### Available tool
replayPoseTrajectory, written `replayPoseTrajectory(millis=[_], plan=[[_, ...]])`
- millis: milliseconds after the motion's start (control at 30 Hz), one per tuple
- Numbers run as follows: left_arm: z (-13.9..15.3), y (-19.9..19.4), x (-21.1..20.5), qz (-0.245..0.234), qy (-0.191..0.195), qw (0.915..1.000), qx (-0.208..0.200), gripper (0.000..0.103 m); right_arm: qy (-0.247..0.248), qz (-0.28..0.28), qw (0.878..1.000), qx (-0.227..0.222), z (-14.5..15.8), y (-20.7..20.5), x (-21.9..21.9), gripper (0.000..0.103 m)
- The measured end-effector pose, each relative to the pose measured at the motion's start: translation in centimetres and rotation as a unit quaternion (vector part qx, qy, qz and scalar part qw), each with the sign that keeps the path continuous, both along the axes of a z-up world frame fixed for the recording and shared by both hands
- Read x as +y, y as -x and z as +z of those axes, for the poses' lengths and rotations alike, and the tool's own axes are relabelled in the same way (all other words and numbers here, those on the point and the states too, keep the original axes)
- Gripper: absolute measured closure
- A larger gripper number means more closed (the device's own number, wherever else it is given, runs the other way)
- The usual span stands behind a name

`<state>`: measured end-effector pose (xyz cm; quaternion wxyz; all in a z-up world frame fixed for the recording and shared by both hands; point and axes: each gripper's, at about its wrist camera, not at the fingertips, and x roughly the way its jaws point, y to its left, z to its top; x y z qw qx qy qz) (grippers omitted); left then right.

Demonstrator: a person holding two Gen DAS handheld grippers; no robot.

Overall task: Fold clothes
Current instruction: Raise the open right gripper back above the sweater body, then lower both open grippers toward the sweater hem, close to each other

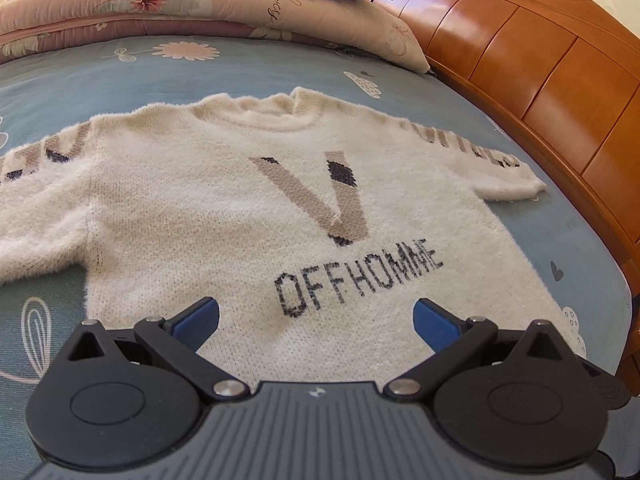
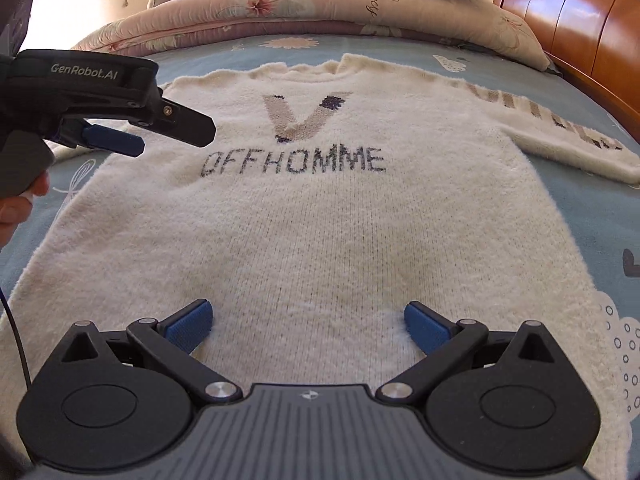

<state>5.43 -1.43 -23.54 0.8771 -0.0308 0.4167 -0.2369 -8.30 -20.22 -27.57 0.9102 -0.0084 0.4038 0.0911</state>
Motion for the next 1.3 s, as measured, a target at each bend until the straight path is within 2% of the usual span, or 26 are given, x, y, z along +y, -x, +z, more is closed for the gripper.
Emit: replayPoseTrajectory(millis=[200, 333, 533, 700, 1000, 1300], plan=[[0.3, 1.1, -1.2, -0.021, -0.010, 0.9997, -0.009, 0.001, 0.015, 0.010, 1.000, 0.020, 1.2, 2.7, -1.0, 0.000], [0.5, 1.8, -2.1, -0.033, -0.020, 0.9991, -0.019, 0.001, -0.009, -0.039, 0.999, -0.014, 2.6, 3.2, -3.2, 0.000], [0.8, 2.9, -3.0, -0.057, -0.021, 0.9978, -0.028, 0.001, -0.043, -0.104, 0.993, 0.033, 0.8, 1.9, -5.7, 0.000], [0.4, 3.5, -3.8, -0.066, -0.023, 0.9971, -0.030, 0.001, -0.021, -0.091, 0.995, 0.033, 0.2, 2.5, -5.1, 0.000], [-0.5, 5.8, -6.9, -0.126, -0.037, 0.9904, -0.043, 0.001, 0.013, -0.092, 0.995, 0.035, -0.2, 2.4, -4.1, 0.000], [-2.4, 7.4, -9.5, -0.166, -0.066, 0.9830, -0.041, 0.001, 0.019, -0.087, 0.996, 0.024, -0.4, 2.6, -3.9, 0.000]])
